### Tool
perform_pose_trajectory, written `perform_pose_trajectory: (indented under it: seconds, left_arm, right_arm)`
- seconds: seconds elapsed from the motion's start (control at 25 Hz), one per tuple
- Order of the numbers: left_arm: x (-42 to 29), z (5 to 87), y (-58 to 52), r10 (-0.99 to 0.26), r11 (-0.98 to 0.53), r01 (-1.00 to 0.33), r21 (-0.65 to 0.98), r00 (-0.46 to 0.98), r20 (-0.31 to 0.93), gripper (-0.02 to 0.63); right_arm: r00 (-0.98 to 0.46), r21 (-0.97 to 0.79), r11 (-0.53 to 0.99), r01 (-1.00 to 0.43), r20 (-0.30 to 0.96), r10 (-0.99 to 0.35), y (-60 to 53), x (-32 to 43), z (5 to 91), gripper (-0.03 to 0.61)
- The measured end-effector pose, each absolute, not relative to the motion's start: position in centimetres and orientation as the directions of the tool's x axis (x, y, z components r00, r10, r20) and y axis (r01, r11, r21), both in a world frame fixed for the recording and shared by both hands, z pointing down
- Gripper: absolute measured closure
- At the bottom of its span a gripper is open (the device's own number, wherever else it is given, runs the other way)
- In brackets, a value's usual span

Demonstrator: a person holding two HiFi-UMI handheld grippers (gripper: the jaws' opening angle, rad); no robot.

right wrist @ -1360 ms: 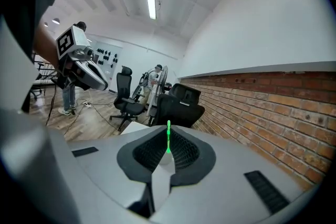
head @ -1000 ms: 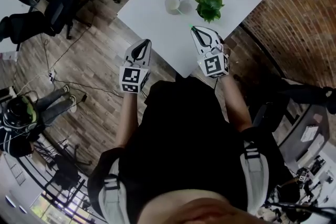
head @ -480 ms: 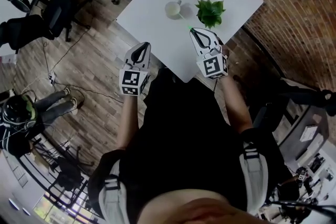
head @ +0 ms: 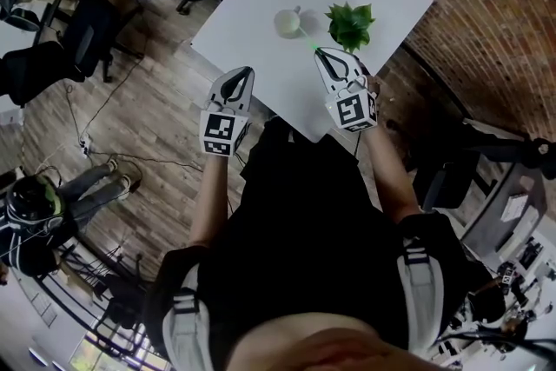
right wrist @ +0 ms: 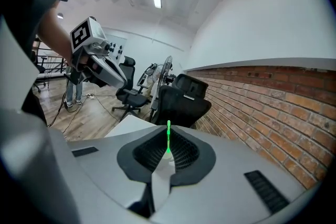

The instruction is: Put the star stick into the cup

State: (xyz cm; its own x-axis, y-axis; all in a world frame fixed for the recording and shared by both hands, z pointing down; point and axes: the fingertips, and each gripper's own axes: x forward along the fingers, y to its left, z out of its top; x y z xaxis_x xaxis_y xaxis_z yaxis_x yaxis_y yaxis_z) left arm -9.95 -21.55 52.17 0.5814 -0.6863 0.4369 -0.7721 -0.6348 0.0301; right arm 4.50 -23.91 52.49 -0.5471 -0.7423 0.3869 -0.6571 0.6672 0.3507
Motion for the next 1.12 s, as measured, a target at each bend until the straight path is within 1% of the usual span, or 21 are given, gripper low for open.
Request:
perform_pose_trajectory:
  seconds: [0.64, 1.12]
  left_arm:
    - [-12.0, 54.3, -24.9, -0.592, -0.724, -0.686, 0.073, 0.672, 0.444, 0.586]
    - [-13.7, 55.8, -27.2, -0.565, -0.740, -0.667, 0.086, 0.686, 0.459, 0.586]
  right_arm:
    - [-0.466, 0.340, 0.624, -0.703, 0.443, -0.766, -26.6, 1.6, 54.8, 0.569]
    - [-0.434, 0.325, 0.613, -0.720, 0.478, -0.764, -28.3, 0.5, 57.3, 0.569]
